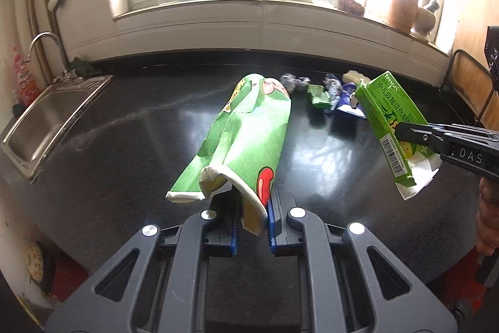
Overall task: Collect trash
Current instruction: 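Carry snack bag and carton over the black bin and open both tools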
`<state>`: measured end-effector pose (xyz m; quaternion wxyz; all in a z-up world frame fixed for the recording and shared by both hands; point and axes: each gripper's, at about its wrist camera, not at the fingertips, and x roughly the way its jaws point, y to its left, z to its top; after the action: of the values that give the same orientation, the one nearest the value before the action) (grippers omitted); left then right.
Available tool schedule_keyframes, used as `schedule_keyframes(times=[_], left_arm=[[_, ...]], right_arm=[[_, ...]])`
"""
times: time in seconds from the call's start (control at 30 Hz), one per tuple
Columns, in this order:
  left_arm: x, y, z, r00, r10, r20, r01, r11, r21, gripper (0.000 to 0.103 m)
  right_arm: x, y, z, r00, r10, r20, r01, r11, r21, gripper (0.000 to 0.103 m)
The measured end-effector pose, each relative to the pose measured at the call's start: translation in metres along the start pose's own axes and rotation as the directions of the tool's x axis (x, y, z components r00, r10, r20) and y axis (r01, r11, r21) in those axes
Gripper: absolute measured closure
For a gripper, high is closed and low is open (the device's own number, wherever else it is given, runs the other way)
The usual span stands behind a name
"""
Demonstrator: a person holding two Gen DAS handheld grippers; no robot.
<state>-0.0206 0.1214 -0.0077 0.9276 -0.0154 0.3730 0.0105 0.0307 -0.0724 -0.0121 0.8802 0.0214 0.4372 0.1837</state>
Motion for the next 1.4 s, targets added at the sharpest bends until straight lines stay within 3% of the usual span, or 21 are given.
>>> schedule_keyframes(times=[0.1, 0.2, 0.27, 0.43, 0.57, 0.7, 1.13, 1.2, 1.4], left_arm=[[-0.024, 0.044, -0.018, 0.997, 0.075, 0.002, -0.075, 0.995, -0.07, 0.09], [-0.053, 0.096, -0.049, 0.984, 0.178, -0.022, -0.179, 0.971, -0.161, 0.09], [-0.07, 0.125, -0.07, 0.972, 0.232, -0.046, -0.237, 0.949, -0.208, 0.09], [-0.108, 0.193, -0.132, 0.93, 0.342, -0.134, -0.367, 0.869, -0.332, 0.09], [-0.119, 0.23, -0.181, 0.908, 0.357, -0.221, -0.419, 0.814, -0.404, 0.09], [-0.115, 0.253, -0.221, 0.902, 0.324, -0.285, -0.426, 0.78, -0.458, 0.09], [-0.033, 0.305, -0.301, 0.887, 0.164, -0.432, -0.399, 0.745, -0.535, 0.09], [-0.025, 0.308, -0.308, 0.881, 0.157, -0.447, -0.405, 0.738, -0.539, 0.09], [-0.016, 0.308, -0.315, 0.883, 0.135, -0.448, -0.392, 0.739, -0.548, 0.09]], right_arm=[[0.013, 0.057, 0.003, 0.995, 0.1, -0.02, -0.102, 0.99, -0.096, 0.096], [0.027, 0.124, 0.001, 0.975, 0.215, -0.063, -0.223, 0.955, -0.196, 0.096], [0.035, 0.169, -0.003, 0.953, 0.285, -0.102, -0.302, 0.92, -0.249, 0.096], [0.058, 0.28, -0.028, 0.869, 0.43, -0.242, -0.492, 0.795, -0.354, 0.096], [0.075, 0.345, -0.055, 0.816, 0.467, -0.34, -0.575, 0.712, -0.403, 0.096], [0.093, 0.39, -0.084, 0.778, 0.465, -0.423, -0.622, 0.665, -0.413, 0.096], [0.185, 0.44, -0.14, 0.781, 0.287, -0.554, -0.573, 0.682, -0.455, 0.096], [0.195, 0.443, -0.144, 0.783, 0.265, -0.564, -0.562, 0.689, -0.458, 0.096], [0.218, 0.446, -0.148, 0.773, 0.235, -0.589, -0.552, 0.707, -0.442, 0.096]])
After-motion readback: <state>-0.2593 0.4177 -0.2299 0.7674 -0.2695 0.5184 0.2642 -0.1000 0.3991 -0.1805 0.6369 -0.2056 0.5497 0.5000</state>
